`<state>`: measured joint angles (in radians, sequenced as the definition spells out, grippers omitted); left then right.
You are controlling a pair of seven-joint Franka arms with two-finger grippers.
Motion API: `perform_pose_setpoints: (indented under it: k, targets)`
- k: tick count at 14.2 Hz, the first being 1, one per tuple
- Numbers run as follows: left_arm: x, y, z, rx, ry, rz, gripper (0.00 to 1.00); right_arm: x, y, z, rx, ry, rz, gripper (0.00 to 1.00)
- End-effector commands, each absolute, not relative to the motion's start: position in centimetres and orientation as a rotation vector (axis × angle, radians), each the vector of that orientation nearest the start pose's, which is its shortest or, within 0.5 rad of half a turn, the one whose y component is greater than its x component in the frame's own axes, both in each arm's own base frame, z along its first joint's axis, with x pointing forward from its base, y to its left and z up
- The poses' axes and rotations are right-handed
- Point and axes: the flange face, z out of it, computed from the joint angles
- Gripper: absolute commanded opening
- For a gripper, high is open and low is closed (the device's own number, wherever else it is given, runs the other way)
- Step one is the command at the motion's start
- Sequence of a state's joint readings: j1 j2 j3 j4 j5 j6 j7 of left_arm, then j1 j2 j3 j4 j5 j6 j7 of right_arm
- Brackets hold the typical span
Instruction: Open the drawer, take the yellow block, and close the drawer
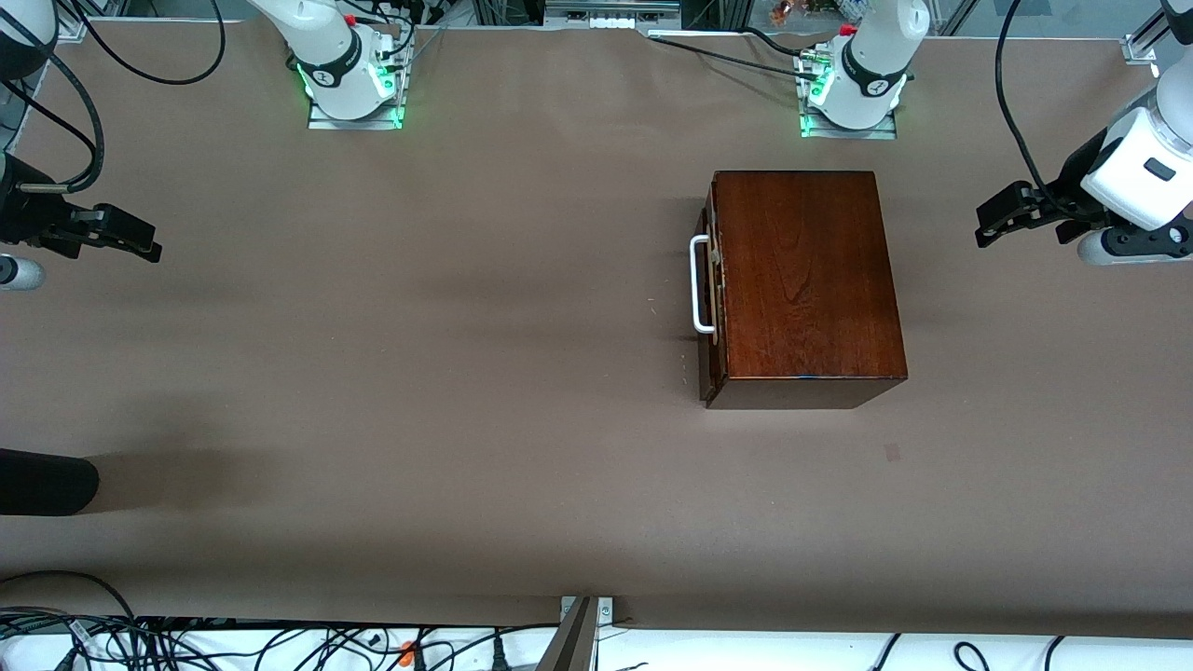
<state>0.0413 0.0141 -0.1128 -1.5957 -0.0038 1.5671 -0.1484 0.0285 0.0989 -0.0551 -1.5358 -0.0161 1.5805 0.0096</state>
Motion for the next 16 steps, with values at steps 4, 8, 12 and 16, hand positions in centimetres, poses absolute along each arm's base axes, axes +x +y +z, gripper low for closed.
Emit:
perform_pose_setpoints:
  k: [4, 8, 12, 16]
  targets:
    - [55.4, -4.0, 61.1, -3.142, -0.089, 0.087, 1.00, 58.2, -1.7, 58.6, -3.157, 0.069, 0.094, 1.00]
    - [55.1, -4.1, 61.0, -3.136, -0.086, 0.125, 1.00, 58.2, -1.7, 58.6, -3.157, 0.069, 0.094, 1.00]
    - [54.2, -4.6, 60.7, -3.137, -0.070, 0.223, 1.00, 58.2, -1.8, 58.6, -3.157, 0.072, 0.097, 1.00]
    - [54.6, -4.6, 59.6, -3.134, -0.070, 0.267, 1.00, 58.2, -2.0, 58.6, -3.157, 0.069, 0.097, 1.00]
